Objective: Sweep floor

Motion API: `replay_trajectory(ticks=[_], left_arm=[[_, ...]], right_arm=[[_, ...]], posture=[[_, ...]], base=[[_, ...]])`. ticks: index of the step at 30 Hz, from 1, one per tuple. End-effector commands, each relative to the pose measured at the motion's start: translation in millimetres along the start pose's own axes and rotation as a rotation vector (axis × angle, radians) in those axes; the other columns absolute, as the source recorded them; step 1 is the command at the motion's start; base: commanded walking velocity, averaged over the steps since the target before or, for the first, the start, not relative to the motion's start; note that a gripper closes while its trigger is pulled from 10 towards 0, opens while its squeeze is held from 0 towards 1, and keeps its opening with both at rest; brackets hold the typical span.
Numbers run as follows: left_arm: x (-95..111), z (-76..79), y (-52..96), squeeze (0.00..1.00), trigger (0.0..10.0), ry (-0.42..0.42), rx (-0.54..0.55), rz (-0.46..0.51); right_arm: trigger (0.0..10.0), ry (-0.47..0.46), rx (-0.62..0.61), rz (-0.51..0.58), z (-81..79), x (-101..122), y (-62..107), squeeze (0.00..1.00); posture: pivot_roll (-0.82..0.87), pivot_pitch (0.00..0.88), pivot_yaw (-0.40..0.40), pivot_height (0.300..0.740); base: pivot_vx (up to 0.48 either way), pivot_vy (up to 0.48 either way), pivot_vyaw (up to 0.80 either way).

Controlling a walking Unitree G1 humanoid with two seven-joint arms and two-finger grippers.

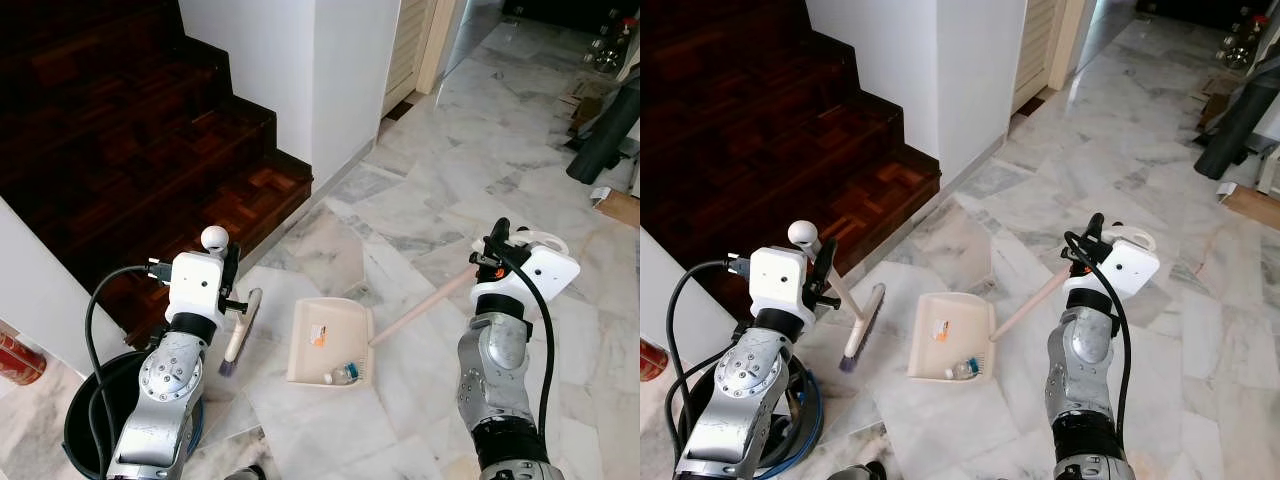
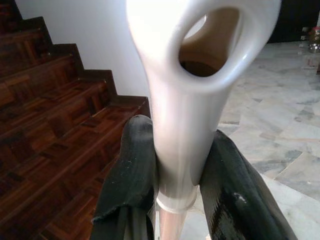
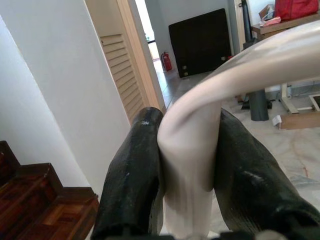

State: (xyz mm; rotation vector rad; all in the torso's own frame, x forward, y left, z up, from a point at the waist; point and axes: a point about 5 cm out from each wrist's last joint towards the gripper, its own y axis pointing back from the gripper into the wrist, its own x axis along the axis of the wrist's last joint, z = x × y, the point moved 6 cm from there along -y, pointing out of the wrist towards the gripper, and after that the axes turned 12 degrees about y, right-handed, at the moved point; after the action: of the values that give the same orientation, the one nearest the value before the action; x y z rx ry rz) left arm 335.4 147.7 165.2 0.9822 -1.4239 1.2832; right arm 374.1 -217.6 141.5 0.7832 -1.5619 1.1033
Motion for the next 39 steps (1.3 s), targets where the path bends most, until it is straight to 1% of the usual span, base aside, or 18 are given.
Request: replay_trajectory(ticks=[1, 14, 28, 39], left_arm=[[19.5, 4.2, -0.1, 0.0, 10.0, -0.003, -0.02, 0.083], [18.1, 8.8, -0.6, 0.0, 10.0, 0.013, -0.031, 0.083], [18.3, 9.9, 0.0, 0.0, 10.0, 0.018, -0.031, 0.088], [17.8, 11.4, 0.5, 0.0, 10.0, 0.029, -0.034, 0.088]], right_arm=[[10.0, -0.016, -0.007, 0.061, 0.0, 17.7, -5.5, 0.0], [10.0, -0.01, -0.01, 0.053, 1.0, 15.5, -6.6, 0.0], [10.0, -0.005, -0.008, 0.044, -1.1, 14.3, -7.5, 0.0], [10.0, 0.014, -0.028, 0.029, 4.8, 11.5, -8.1, 0.0]], posture=[[0.13, 0.124, -0.022, 0.74], [0.13, 0.107, -0.029, 0.74], [0.13, 0.096, -0.035, 0.74], [0.13, 0.108, -0.037, 0.74]], base=[[0.0, 0.0, 0.0], [-0.262, 0.0, 0.0], [-0.306, 0.0, 0.0], [-0.286, 0.0, 0.0]])
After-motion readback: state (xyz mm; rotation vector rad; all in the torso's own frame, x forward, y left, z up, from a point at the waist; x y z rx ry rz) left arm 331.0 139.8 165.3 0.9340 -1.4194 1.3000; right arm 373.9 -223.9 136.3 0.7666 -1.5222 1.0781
